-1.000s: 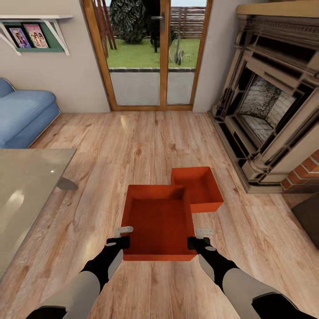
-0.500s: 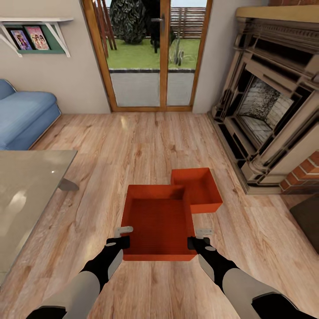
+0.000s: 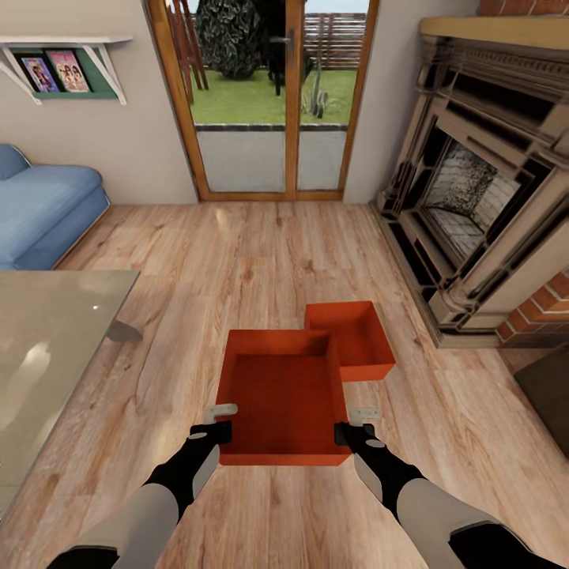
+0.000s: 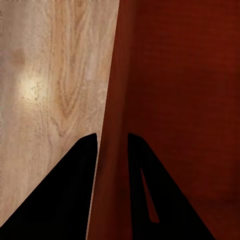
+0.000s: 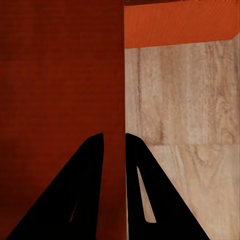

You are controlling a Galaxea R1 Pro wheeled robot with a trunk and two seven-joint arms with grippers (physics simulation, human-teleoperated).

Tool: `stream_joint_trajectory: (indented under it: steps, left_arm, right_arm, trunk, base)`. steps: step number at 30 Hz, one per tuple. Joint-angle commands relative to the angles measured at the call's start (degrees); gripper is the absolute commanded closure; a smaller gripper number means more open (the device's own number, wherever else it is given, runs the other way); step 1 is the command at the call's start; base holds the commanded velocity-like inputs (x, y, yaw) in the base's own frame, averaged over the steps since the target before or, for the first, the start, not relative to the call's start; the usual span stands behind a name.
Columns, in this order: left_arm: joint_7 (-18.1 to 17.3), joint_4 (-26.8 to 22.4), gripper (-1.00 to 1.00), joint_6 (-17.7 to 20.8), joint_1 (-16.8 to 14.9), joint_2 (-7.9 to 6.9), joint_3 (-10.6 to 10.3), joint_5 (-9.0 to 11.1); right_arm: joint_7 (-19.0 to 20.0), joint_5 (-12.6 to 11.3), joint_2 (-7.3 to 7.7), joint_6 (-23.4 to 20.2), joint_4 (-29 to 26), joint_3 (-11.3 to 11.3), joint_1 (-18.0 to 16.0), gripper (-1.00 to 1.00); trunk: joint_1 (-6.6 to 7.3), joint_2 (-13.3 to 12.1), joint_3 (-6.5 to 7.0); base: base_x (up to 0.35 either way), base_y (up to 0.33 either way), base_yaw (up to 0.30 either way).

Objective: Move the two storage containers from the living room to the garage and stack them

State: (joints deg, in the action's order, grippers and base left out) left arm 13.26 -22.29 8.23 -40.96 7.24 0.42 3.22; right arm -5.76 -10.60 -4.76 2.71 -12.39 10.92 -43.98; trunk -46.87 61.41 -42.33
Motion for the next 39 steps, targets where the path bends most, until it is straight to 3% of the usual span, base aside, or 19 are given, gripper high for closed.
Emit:
stream_joint_trajectory:
  steps: [1,39]
  left_arm:
    - [0.5,-0.1,1.00,0.4,0.0,-1.64,0.1,0.0]
    - [0.5,-0.1,1.00,0.1,0.0,-1.62,0.1,0.0]
  right_arm:
    - [-0.4,-0.4,0.33,0.3,0.0,-0.2,-0.1,1.00]
    - [-0.4,-0.4,0.42,0.3,-0.2,-0.3,-0.1,1.00]
  trunk:
    - [0.22,-0.4,0.15]
    - [8.57,-15.6,6.97]
  base:
    - [0.000,0.000,0.000]
    - [0.000,0.000,0.000]
